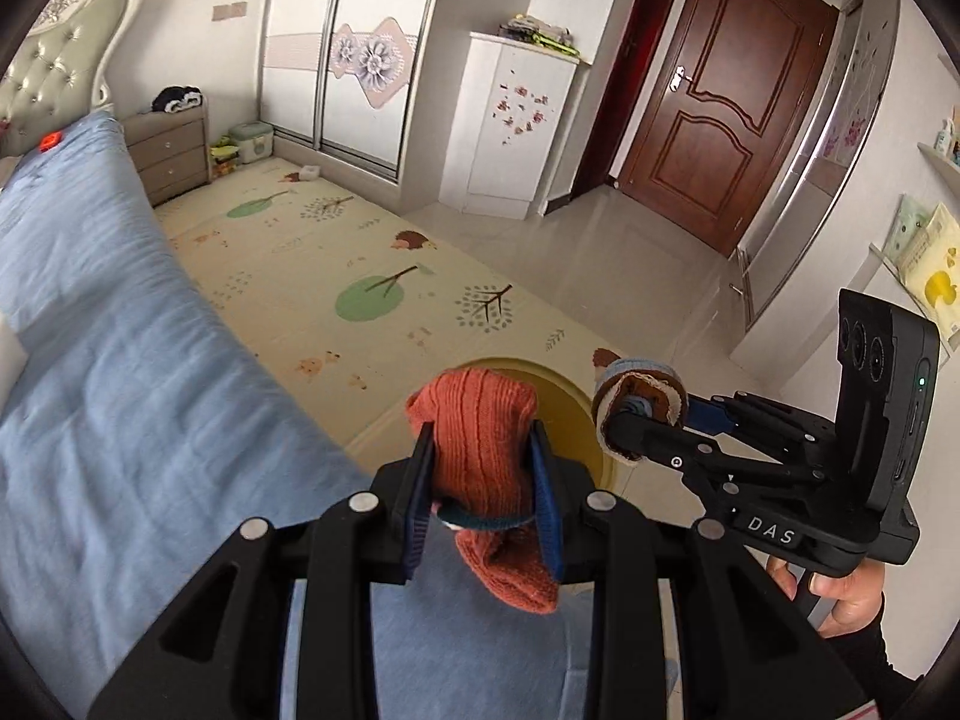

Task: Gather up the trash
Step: 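Carry both socks over the yellow bin and open both grippers, then move both tools back over the bed toward the black foam block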

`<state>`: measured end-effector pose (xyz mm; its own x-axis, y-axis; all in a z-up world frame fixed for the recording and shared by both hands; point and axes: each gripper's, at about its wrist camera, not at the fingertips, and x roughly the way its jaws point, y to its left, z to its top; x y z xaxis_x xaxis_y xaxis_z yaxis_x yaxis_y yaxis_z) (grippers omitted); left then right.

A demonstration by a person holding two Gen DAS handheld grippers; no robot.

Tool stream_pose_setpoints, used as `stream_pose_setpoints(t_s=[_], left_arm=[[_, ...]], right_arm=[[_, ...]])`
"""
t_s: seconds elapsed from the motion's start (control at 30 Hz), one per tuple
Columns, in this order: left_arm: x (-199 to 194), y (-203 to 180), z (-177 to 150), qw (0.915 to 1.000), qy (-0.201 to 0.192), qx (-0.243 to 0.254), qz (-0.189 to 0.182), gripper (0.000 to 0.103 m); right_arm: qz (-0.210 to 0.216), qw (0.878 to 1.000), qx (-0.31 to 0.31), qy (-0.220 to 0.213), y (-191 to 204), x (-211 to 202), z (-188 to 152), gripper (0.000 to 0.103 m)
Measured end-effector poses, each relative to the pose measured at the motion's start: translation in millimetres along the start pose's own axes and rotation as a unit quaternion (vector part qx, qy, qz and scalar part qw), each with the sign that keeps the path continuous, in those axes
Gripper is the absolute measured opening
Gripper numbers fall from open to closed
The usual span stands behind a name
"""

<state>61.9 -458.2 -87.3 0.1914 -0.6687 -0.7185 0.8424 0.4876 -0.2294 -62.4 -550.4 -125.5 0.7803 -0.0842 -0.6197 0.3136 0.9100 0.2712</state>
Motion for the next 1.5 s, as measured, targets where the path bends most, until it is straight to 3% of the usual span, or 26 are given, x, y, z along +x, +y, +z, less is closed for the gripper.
stream_pose_setpoints(t_s=[0.2, 0.4, 0.63, 0.67, 0.73, 0.77, 0.8, 0.83, 1.2, 1.5], left_arm=[[83.9, -21.4, 24.5, 0.9969, 0.074, 0.007, -0.025, 0.03], [157.0, -36.8, 43.4, 0.9872, 0.156, 0.005, -0.034, 0.03], [200.9, -37.8, 55.5, 0.9819, 0.186, -0.004, -0.034, 0.03], [205.7, -37.1, 56.4, 0.9815, 0.189, -0.003, -0.032, 0.033], [212.9, -35.7, 58.4, 0.9814, 0.189, -0.01, -0.03, 0.051], [213.1, -34.4, 59.3, 0.9822, 0.185, -0.016, -0.027, 0.07], [213.2, -33.1, 60.3, 0.9838, 0.176, -0.019, -0.024, 0.082], [212.5, -32.4, 61.1, 0.9852, 0.169, -0.02, -0.021, 0.086], [193.2, -37.3, 64.9, 0.9878, 0.151, -0.003, -0.036, 0.087], [135.8, -34.4, 69.3, 0.9942, 0.105, 0.01, -0.02, 0.087]], right_arm=[[-0.036, 0.999, 0.017, 0.037, -52.0, 22.9, -7.6, 0.037], [-0.057, 0.994, 0.045, 0.076, -96.9, 51.3, -23.3, 0.037], [-0.065, 0.991, 0.065, 0.093, -122.7, 69.2, -26.5, 0.037], [-0.066, 0.991, 0.066, 0.094, -123.9, 70.8, -26.3, 0.038], [-0.071, 0.991, 0.063, 0.099, -126.7, 75.6, -26.5, 0.043], [-0.078, 0.99, 0.063, 0.098, -126.5, 76.4, -26.9, 0.049], [-0.084, 0.99, 0.06, 0.1, -127.4, 78.4, -27.3, 0.056], [-0.089, 0.989, 0.057, 0.101, -126.7, 78.3, -28.8, 0.066], [-0.083, 0.992, 0.063, 0.075, -122.2, 61.8, -21.7, 0.068], [-0.075, 0.995, 0.047, 0.044, -89.0, 31.6, -4.8, 0.068]])
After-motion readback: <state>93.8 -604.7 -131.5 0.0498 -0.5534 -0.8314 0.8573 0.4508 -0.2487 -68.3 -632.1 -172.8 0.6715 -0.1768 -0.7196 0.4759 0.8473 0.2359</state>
